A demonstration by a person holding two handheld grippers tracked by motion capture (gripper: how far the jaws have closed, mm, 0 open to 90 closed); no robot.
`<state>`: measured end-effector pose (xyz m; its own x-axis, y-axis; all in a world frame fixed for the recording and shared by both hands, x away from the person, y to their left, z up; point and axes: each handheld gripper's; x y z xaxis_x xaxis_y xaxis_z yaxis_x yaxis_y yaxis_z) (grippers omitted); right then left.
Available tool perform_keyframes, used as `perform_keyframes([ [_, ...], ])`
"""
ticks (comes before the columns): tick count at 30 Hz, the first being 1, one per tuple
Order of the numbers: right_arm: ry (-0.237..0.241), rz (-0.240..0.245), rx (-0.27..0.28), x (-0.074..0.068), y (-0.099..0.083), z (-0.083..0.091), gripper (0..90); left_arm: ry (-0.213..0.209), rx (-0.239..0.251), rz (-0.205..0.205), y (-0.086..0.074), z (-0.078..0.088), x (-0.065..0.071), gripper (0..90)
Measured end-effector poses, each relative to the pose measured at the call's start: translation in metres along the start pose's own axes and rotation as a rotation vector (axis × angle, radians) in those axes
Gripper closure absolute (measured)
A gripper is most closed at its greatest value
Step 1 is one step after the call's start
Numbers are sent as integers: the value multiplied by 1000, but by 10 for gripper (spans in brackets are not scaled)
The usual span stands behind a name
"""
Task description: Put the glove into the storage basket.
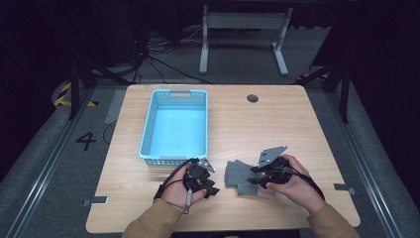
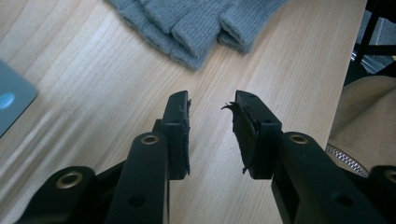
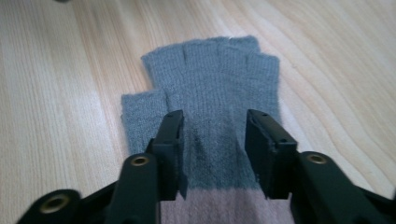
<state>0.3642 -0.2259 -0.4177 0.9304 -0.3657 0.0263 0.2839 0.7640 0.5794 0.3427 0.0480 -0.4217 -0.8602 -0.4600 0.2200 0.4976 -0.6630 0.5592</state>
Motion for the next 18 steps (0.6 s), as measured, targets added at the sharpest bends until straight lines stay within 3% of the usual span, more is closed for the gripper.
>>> perform_keyframes([
  [7,-39,-44,43,1,-8,19,546,-7,1,-22,7,-4,2,670],
  [13,-41,-109,71,4,-20,36,607,-7,-1,-44,10,-6,2,706],
  [18,-64,-134,82,8,-29,47,618,-9,4,-59,12,-7,2,727],
])
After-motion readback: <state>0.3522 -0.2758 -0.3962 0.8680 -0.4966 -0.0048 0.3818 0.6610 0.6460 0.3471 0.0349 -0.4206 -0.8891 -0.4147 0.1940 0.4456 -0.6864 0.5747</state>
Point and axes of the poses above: each handheld gripper's, and its own axes: z roughly backward along the jaws, y roughly out of its top, x roughly to its right, and after that the axes turned 2 degrees about y, right-handed
